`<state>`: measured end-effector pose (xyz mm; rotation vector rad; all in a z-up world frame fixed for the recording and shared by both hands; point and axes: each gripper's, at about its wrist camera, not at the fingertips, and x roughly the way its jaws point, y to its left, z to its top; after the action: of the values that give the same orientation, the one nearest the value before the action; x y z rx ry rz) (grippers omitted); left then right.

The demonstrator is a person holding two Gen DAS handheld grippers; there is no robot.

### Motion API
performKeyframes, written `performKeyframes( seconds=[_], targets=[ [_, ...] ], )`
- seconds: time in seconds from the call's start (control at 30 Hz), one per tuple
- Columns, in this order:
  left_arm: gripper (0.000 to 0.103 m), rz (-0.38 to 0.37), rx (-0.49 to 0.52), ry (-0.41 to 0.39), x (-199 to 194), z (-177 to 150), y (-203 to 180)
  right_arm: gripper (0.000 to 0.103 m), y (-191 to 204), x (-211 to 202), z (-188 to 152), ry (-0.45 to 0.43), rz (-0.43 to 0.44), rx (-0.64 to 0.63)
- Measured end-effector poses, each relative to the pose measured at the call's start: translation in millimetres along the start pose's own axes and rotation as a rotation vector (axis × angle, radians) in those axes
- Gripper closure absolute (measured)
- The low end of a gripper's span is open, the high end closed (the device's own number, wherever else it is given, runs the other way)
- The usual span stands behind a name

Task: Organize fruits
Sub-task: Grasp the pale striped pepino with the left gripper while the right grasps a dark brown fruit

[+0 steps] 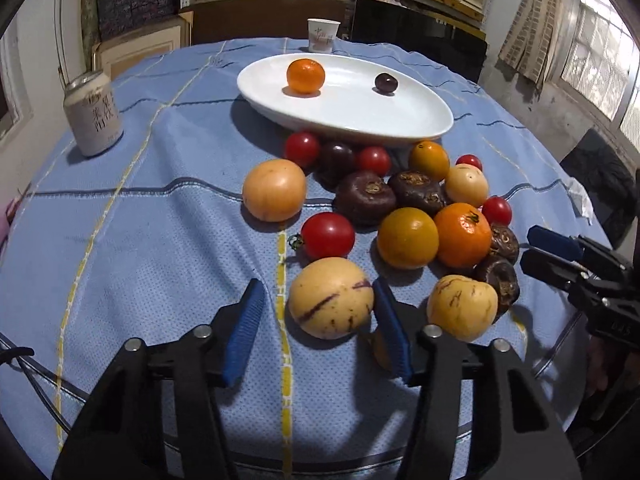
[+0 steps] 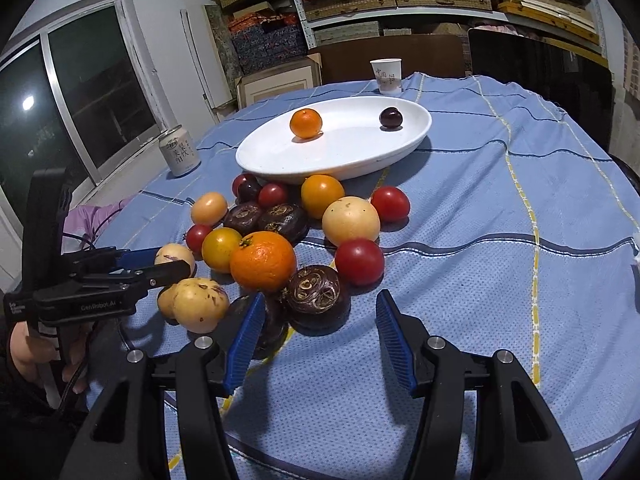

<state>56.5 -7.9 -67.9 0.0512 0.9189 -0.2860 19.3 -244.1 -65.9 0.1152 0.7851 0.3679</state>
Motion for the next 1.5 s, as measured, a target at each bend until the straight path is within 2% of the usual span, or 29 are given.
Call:
performKeyframes(
  seconds=[0.23, 0.27, 0.3, 0.37, 0.53, 0.73, 0.9, 1.1, 1.17, 1.5],
  targets=[
    [0.052, -0.057, 0.003, 0.021, 5.5, 5.6, -3.1, 0.045, -0.4, 0.4, 0.1, 0.002, -0.006, 0.003],
    [0.055, -0.061, 0.001, 0.015, 4.5, 4.7, -2.7, 0.045, -0.6, 0.2, 0.0, 0.0, -0.008, 0.004],
    [0.062, -0.074, -0.005, 0.014, 4.1, 3.7, -1.9, 0.045, -0.6, -0.1, -0.1, -0.002, -0.009, 0.004],
    [0.063, -0.101, -0.012, 0.008, 2.6, 2.0, -0.4, 0.045, -0.4, -0.4, -0.2, -0.003, -0.012, 0.003],
    [0.063, -0.113, -0.014, -0.039, -6.1, -2.9, -1.5, 0.045, 0.9, -1.4, -0.1, -0.01, -0.017, -0.003],
    [0.063, -0.149, -0.094, -0.12, -19.1, -2.5, 13.5, 0.045, 8.0, -1.6, 0.3, -0.007, -0.051, -0.037],
    [0.063, -0.157, -0.1, -0.109, -17.7, -1.6, 14.1, 0.045, 17.5, 1.1, 2.4, 0.035, 0.003, -0.033],
    [0.062, -0.163, -0.099, -0.105, -16.0, -3.0, 14.0, 0.045, 48.5, 1.6, -5.7, 0.09, 0.006, -0.154],
    [0.062, -0.167, -0.1, -0.102, -15.3, -3.0, 14.0, 0.054, 55.5, 6.9, -9.2, 0.114, 0.004, -0.181],
    [0.062, -0.176, -0.093, -0.095, -14.7, -4.4, 13.0, 0.055, 67.4, 26.5, -3.0, 0.136, -0.065, -0.214]
  ],
)
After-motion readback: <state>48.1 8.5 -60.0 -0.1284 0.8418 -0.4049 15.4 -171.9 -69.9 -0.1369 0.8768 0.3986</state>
